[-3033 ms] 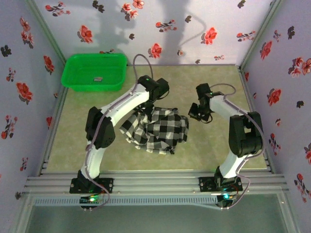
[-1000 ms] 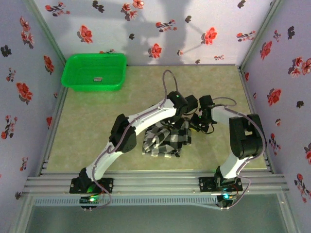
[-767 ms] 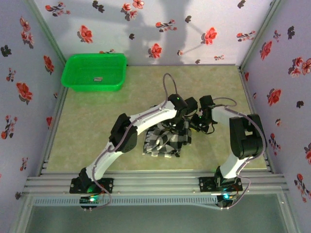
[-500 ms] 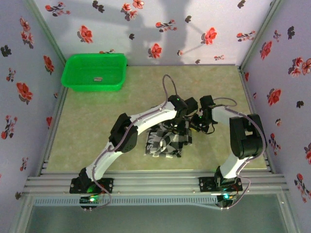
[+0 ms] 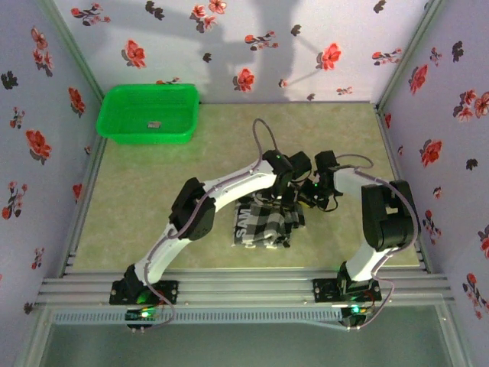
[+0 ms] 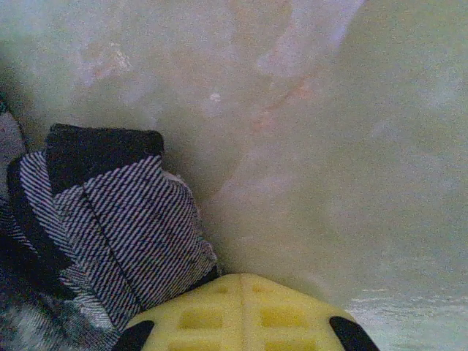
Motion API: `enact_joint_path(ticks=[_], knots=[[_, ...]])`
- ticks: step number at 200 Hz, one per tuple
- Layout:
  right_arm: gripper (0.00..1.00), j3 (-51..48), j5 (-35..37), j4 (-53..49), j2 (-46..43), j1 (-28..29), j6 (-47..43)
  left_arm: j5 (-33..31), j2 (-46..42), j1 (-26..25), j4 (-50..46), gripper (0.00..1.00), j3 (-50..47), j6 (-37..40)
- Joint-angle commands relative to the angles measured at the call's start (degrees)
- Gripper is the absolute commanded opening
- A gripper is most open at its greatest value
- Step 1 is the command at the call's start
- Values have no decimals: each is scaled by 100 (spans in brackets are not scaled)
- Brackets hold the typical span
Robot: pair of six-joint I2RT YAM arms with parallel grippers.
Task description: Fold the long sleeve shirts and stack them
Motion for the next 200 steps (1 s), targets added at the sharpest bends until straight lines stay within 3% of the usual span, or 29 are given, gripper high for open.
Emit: enact_joint_path(ticks=[1, 20, 52, 87, 108, 132, 155, 200], knots=[[8, -302, -292, 222, 280, 1, -70, 92, -644, 60, 355, 54, -335, -245], [15, -258, -250, 11, 43, -236, -173, 250, -1062, 145, 821, 59, -710, -450], [38, -13, 106, -658, -643, -639, -518, 424, -2011, 318, 1953, 68, -1343, -656], [53, 198, -82, -1393, -1699, -547, -780, 399, -3125, 745, 2483, 75, -2294, -628], [60, -62, -427, -1602, -2358, -21, -573, 402, -3614, 1113, 2531, 77, -3105, -497], [61, -800, -937, -889, -2801, 1055, 345, 441, -3974, 1388, 2882, 78, -3919, -304], [61, -1227, -633, -479, -2800, 2045, 880, 534, -4034, 1500, 3206, 80, -4410, -252], [59, -1422, -592, 166, -2619, 2527, 1254, 727, -3828, 1499, 3873, 81, -4914, -642]])
